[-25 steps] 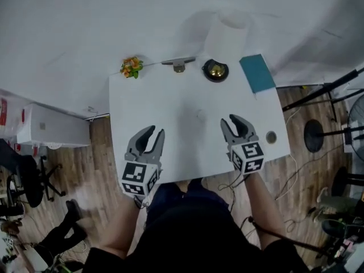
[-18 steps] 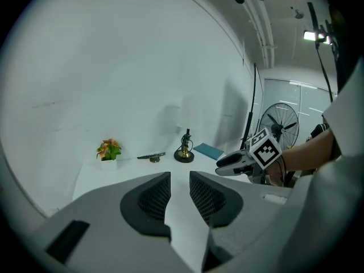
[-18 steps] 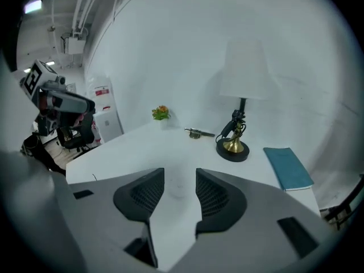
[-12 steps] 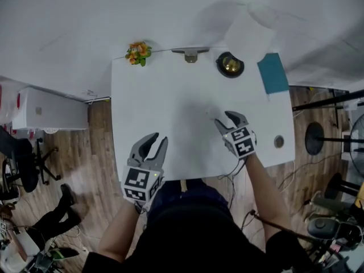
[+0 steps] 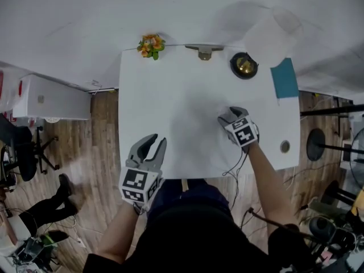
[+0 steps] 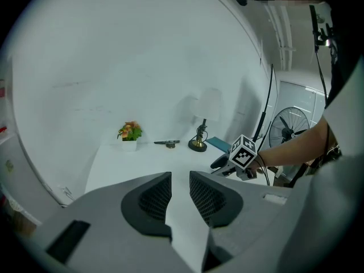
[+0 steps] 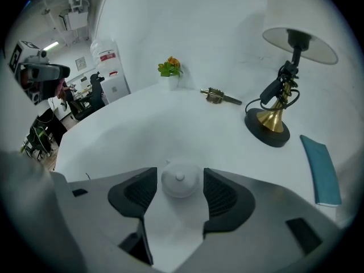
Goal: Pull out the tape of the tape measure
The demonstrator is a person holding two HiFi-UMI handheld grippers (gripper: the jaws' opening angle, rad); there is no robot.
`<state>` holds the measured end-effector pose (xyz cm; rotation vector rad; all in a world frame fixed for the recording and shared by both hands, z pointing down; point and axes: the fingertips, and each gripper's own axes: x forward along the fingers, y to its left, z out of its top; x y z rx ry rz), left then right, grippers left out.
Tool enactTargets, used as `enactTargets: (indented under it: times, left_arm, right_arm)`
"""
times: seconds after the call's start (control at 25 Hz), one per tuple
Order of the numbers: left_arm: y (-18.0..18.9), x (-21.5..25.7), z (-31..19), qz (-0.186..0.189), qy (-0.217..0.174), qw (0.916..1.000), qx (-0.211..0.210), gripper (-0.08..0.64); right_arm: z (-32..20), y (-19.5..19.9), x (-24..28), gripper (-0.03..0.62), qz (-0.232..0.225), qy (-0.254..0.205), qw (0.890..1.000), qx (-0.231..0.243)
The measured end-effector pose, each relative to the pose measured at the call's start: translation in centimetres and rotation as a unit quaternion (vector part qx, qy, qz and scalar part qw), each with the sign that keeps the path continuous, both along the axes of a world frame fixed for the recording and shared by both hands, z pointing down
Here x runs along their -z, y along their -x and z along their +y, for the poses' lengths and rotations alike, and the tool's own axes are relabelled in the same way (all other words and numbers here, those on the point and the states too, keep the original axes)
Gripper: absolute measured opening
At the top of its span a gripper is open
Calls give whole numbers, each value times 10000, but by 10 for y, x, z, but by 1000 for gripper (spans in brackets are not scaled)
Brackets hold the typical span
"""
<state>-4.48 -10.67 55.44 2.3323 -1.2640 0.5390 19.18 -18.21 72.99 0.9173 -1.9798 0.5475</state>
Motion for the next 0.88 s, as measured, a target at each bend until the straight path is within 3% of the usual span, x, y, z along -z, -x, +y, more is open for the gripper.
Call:
enactTargets:
  times: [0.28, 0.48, 0.68, 0.88]
  left_arm:
    - [6, 6, 7, 38, -2, 10000, -20, 95]
    - [5, 14, 8, 41, -84, 9999, -90, 95]
    - [8, 28, 8, 83, -185, 9997, -144, 94]
    - [1, 58, -6, 206, -595, 9974, -354, 90]
  right_arm:
    - [0, 1, -11, 247, 51, 240, 9997, -97]
    - [1, 6, 3, 221, 9, 4, 9999, -142]
    - [1, 24, 58, 221, -708, -555, 9949, -463]
    - [3, 54, 141, 221, -1460, -1261, 9797, -544]
